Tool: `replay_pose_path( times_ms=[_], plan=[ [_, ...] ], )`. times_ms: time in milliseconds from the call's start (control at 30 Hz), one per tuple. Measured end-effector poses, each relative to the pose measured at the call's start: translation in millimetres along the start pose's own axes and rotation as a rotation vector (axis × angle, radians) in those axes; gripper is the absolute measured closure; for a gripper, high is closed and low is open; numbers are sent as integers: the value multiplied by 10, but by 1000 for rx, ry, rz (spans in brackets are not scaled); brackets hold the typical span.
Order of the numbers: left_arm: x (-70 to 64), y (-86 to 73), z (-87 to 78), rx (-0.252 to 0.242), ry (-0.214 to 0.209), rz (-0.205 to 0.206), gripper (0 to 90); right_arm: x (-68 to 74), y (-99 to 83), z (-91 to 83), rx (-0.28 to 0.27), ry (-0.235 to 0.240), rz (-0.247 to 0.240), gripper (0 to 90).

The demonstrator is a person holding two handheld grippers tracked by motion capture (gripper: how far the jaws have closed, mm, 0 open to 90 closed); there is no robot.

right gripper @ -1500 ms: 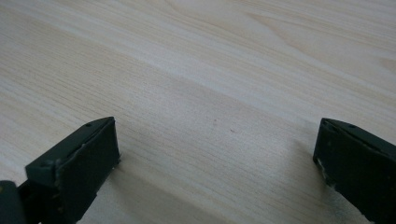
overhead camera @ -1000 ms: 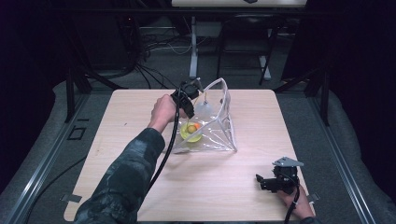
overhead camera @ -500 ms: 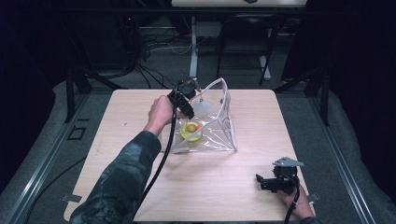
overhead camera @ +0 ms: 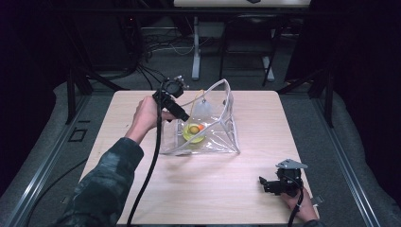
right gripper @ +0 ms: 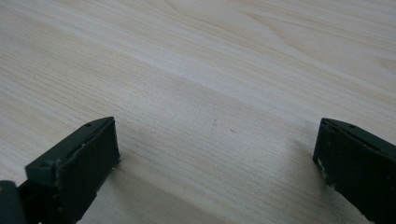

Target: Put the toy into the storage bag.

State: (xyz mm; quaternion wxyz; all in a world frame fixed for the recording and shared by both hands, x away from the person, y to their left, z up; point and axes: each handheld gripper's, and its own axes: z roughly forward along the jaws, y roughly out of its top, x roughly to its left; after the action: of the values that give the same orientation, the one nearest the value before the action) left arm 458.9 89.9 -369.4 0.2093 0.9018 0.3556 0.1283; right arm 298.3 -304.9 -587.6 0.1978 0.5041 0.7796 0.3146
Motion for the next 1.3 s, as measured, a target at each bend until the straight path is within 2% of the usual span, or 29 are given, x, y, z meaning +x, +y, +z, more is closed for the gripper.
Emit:
replay_pose_path(
  times_ms=[300,400,433,767,1033,1167,1233,1300],
  plan=[
    [188,-298,-204,-42,43,-47,28,3,1,1,-3,0,5,0],
    [254,-419,-227,-49,54,-71,6,3,1,1,-3,0,6,0],
    [296,-502,-227,-51,56,-90,1,0,0,0,-1,0,0,0],
    [475,-899,-166,-55,61,-166,0,2,0,1,-2,0,3,0],
    [559,-1220,-125,-66,63,-214,0,2,0,1,-2,0,3,0],
    [593,-1391,-56,-65,58,-241,0,4,1,2,-3,0,5,0],
    [602,-1523,35,-46,43,-265,0,4,1,2,-3,0,6,0],
    [596,-1566,71,-35,42,-271,0,5,1,1,-3,1,6,0]
  ],
)
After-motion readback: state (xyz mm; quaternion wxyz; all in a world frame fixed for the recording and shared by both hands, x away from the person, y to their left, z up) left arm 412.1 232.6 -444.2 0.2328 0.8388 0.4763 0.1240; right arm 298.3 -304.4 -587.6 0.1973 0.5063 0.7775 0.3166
